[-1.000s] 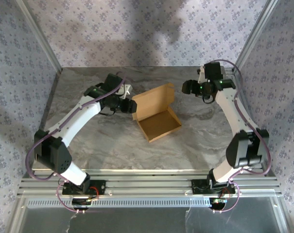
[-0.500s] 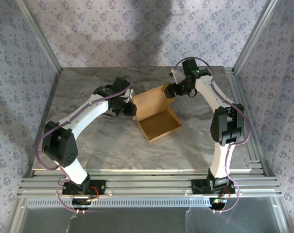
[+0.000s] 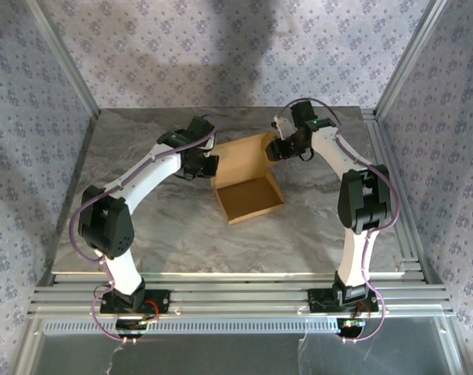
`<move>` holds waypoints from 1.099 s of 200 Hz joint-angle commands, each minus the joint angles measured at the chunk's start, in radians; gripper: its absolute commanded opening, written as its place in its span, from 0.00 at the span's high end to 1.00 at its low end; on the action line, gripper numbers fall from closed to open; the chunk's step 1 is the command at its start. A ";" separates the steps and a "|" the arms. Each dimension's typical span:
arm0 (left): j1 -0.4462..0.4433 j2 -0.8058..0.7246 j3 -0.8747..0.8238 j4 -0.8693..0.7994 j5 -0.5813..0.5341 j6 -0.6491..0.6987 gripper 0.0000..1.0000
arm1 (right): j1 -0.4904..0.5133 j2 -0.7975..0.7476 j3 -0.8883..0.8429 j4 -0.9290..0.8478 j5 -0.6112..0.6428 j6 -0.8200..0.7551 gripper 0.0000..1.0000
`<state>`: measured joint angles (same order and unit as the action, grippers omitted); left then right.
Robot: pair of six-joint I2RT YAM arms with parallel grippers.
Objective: Fold the paper box
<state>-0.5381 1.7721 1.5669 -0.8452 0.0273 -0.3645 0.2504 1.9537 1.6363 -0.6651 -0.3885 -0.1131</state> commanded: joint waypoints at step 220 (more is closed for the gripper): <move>0.211 0.075 0.126 -0.089 0.127 0.411 1.00 | 0.033 0.109 -0.055 0.529 -0.272 -0.143 0.49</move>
<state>-0.3397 1.8252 1.6764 -0.9421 0.1287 0.0299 0.2794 2.0304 1.5440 -0.1017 -0.6670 -0.2527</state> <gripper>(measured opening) 0.044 0.544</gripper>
